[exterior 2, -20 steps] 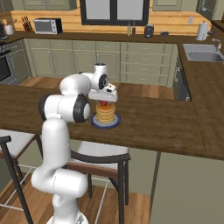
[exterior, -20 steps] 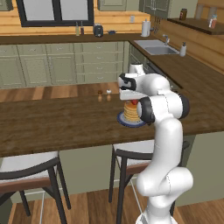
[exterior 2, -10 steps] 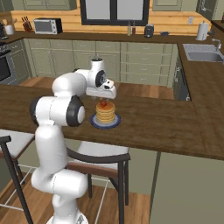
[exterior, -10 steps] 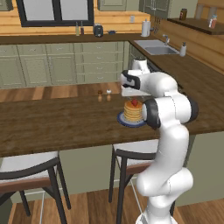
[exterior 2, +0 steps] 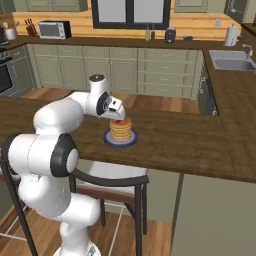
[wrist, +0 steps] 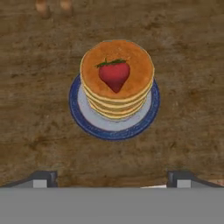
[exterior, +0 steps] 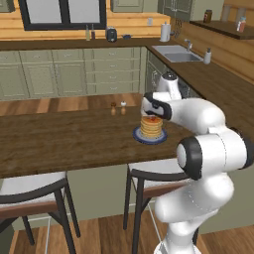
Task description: Take the strawberry from the fridge and place it on top of the pancake, located on the dining counter.
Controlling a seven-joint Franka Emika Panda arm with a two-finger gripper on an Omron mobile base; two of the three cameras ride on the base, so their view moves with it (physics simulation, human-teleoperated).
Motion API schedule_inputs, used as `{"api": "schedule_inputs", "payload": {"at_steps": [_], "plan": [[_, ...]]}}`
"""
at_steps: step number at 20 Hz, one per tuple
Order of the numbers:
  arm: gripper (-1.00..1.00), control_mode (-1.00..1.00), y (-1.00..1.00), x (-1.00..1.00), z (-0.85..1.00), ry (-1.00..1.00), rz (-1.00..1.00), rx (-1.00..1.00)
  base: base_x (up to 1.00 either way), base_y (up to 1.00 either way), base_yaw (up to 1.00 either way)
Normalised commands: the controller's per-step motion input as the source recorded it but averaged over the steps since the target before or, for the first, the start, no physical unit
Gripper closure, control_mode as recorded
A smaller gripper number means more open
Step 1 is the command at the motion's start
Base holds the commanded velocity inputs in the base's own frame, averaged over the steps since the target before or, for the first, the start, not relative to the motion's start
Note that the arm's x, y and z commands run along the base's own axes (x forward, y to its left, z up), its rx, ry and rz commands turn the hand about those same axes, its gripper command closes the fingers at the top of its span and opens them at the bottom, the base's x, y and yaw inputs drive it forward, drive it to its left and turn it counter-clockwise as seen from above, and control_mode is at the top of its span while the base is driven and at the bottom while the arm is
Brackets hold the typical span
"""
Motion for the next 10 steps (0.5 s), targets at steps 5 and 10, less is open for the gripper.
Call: {"api": "schedule_inputs", "payload": {"at_steps": [5, 10], "plan": [[-1.0, -1.0, 0.39, -0.88, 0.55, -0.07, 0.0, -0.01, 0.0, 0.0, 0.0], [-1.0, -1.0, 0.83, -0.62, 0.22, 0.1, 0.05, -0.05, 0.0, 0.0, 0.0]]}}
